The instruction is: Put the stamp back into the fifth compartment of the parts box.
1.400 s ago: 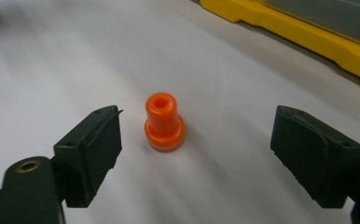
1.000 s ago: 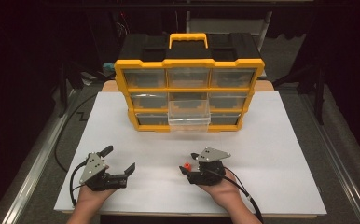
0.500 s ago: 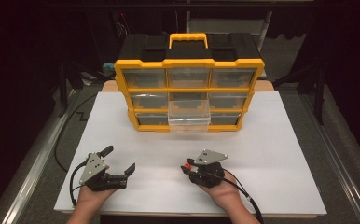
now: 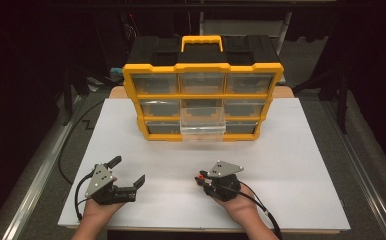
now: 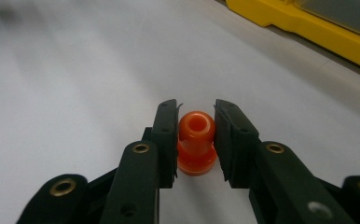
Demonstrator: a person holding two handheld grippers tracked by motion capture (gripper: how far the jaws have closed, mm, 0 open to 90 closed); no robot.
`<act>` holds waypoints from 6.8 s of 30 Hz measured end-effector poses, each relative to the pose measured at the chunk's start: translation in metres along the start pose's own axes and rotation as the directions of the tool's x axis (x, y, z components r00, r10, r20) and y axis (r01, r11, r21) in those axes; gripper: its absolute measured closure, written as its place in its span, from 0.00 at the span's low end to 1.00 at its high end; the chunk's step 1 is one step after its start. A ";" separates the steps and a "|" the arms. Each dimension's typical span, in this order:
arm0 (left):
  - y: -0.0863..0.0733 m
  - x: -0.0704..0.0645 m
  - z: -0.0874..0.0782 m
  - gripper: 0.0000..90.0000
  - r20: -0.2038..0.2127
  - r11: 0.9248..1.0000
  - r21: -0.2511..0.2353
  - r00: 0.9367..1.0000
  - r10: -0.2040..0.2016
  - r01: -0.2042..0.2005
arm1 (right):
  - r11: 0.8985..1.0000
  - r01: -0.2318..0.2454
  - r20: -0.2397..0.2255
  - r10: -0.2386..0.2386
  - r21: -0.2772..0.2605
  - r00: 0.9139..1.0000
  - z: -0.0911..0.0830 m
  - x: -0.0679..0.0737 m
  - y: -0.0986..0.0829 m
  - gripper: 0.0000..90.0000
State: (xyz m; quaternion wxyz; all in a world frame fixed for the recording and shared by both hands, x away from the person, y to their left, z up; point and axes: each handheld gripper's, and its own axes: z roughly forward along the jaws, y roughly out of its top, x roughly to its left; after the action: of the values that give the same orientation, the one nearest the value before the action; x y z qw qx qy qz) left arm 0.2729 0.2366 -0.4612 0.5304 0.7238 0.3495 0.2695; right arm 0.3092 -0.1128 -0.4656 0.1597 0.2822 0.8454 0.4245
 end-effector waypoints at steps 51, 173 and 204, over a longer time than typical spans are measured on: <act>0.001 -0.001 -0.001 0.00 0.036 1.000 -0.018 0.999 -0.019 0.020 | 1.000 0.007 0.041 -0.007 0.000 0.999 -0.034 -0.019 -0.009 0.82; -0.001 0.000 0.002 0.00 0.083 0.998 -0.049 0.996 -0.030 0.034 | 0.861 0.049 -0.102 0.003 0.505 0.995 -0.061 -0.070 0.039 0.82; -0.001 -0.002 0.001 0.00 0.086 0.998 -0.052 0.996 -0.023 0.028 | 0.834 0.130 -0.190 -0.032 0.536 0.981 -0.090 -0.070 0.100 0.82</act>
State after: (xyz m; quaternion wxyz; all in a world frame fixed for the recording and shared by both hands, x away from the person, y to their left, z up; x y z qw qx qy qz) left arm 0.2727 0.2348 -0.4628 0.5674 0.7158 0.3283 0.2406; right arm 0.3530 -0.1644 -0.3296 0.0166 0.2418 0.9530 0.1819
